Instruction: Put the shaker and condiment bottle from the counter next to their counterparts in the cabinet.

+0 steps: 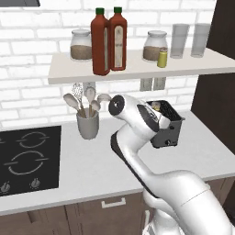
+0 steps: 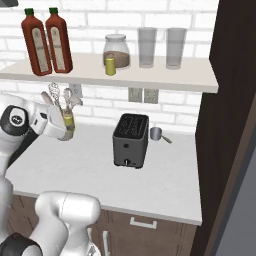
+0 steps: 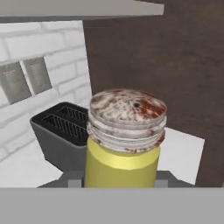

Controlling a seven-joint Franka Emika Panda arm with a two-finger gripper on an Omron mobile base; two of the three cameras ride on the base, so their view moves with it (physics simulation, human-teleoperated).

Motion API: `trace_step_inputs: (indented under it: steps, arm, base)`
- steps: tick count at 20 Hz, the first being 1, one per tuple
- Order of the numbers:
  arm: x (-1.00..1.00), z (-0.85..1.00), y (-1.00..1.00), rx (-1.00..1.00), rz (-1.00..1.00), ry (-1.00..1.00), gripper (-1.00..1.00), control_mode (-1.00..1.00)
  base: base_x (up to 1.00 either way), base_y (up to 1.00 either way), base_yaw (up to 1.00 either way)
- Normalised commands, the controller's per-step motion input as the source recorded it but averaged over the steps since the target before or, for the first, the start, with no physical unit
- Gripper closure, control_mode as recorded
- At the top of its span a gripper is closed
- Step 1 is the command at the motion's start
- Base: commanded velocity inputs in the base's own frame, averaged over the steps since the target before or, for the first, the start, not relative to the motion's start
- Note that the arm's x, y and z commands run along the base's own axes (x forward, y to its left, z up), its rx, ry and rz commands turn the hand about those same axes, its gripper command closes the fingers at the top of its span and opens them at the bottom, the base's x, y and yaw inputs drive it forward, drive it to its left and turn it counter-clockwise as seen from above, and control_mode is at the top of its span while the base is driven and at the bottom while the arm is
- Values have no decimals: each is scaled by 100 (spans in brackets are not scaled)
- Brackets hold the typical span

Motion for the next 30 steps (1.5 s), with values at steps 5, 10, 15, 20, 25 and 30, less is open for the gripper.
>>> trace_step_inputs:
  steps: [5, 10, 15, 20, 25, 30]
  arm:
    - [-18, 76, -38, 3, 5, 5, 100, -100]
    - [-3, 61, -42, 1, 2, 7, 100, -100]
    - [9, 57, -41, 2, 4, 13, 100, -100]
    - [-2, -22, -20, -9, 20, -2, 100, -100]
    - [-1, 10, -3, -11, 21, -17, 100, -100]
    - [0, 53, 0, -2, 19, -12, 100, -100]
  base:
    - [0, 0, 0]
    - [0, 0, 0]
    - [0, 0, 0]
    - [0, 0, 0]
    - [0, 0, 0]
    - [0, 0, 0]
